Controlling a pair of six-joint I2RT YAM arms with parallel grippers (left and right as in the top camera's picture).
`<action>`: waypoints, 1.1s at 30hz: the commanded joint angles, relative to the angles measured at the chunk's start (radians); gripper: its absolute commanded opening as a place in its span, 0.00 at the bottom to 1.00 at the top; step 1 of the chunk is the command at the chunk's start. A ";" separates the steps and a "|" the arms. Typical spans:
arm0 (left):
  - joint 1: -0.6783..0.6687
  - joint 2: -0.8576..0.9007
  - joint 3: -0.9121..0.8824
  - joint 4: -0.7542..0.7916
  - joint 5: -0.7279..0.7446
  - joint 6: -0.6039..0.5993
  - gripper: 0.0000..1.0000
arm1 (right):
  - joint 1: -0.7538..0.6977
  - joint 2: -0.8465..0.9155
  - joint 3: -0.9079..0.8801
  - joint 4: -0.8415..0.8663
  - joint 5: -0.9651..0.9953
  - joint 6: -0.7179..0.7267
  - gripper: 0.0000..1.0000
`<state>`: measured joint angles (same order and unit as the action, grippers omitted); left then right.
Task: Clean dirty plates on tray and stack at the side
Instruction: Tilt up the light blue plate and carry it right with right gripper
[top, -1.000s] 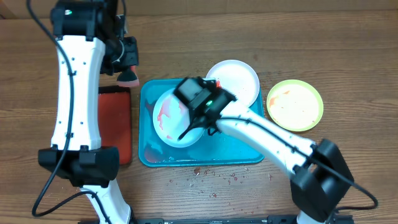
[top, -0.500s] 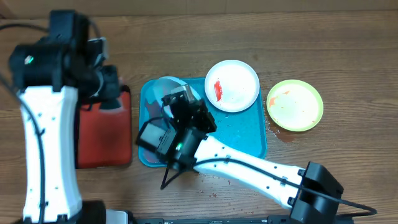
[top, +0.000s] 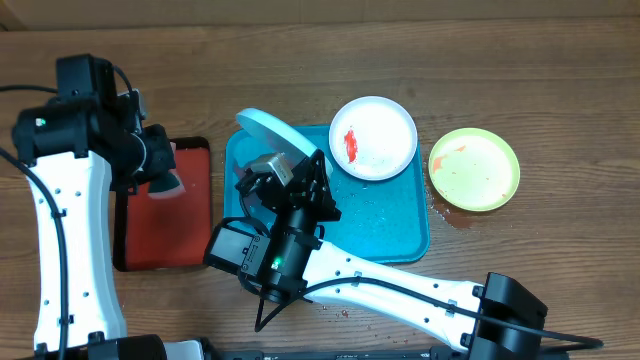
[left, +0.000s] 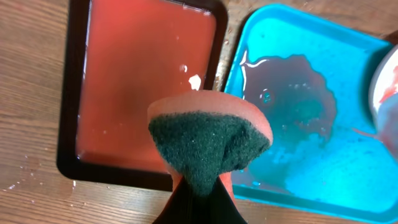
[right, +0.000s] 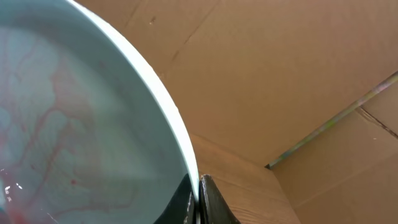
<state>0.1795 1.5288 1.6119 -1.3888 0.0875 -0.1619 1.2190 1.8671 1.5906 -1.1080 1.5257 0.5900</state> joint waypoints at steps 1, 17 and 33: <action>0.004 -0.014 -0.079 0.045 0.018 -0.030 0.04 | 0.001 -0.026 0.022 0.006 0.047 0.005 0.04; 0.004 -0.014 -0.123 0.084 0.009 -0.029 0.04 | -0.283 -0.028 0.017 -0.002 -1.096 0.168 0.04; 0.003 -0.013 -0.123 0.085 0.010 -0.045 0.04 | -1.129 -0.139 0.001 -0.097 -1.736 -0.119 0.04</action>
<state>0.1795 1.5288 1.4914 -1.3083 0.0910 -0.1810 0.1837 1.7653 1.5906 -1.1824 -0.1165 0.5522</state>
